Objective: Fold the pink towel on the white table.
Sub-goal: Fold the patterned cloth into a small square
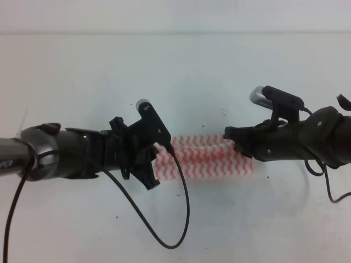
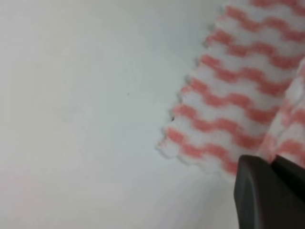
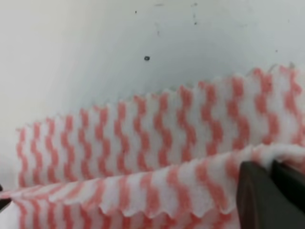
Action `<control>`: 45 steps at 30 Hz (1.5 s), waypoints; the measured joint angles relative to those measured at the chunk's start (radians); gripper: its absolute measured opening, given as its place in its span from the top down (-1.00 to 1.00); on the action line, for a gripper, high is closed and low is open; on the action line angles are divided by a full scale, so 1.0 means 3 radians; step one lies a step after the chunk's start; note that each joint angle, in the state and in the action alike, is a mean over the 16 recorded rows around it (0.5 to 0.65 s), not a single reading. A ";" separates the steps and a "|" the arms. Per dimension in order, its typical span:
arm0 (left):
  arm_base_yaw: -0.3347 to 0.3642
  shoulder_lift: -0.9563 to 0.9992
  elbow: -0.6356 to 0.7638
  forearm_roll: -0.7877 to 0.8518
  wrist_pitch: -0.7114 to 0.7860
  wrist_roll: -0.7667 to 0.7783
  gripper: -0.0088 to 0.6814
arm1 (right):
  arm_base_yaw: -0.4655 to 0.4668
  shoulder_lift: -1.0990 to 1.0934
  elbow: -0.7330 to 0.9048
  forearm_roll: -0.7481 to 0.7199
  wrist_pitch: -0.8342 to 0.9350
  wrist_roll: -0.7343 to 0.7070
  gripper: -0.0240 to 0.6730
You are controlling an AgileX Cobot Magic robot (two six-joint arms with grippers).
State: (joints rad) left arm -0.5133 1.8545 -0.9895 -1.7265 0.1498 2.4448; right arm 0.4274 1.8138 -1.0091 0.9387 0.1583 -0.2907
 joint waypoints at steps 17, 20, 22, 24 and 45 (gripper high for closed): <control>0.0000 0.0030 -0.0059 0.0033 -0.0004 0.0038 0.98 | -0.0024 0.0044 -0.0095 -0.0031 0.0023 0.0001 0.98; 0.0000 0.0044 -0.0092 0.0033 -0.0014 0.0047 0.98 | -0.0037 0.0061 -0.0120 -0.0040 0.0032 0.0002 0.98; -0.0001 0.0062 -0.0115 0.0050 -0.0023 0.0051 0.98 | -0.0049 0.0077 -0.0139 -0.0046 0.0045 0.0003 0.98; -0.0001 0.0082 -0.0139 0.0050 -0.0032 0.0054 0.98 | -0.0062 0.0098 -0.0158 -0.0049 0.0064 0.0004 0.98; -0.0001 0.0243 -0.0216 0.0116 -0.0114 0.0099 0.98 | -0.0113 0.0278 -0.0301 -0.0060 0.0207 0.0007 0.98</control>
State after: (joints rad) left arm -0.5137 1.9273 -1.0542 -1.6918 0.1157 2.4744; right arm 0.3934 1.8972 -1.0994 0.9206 0.2205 -0.2886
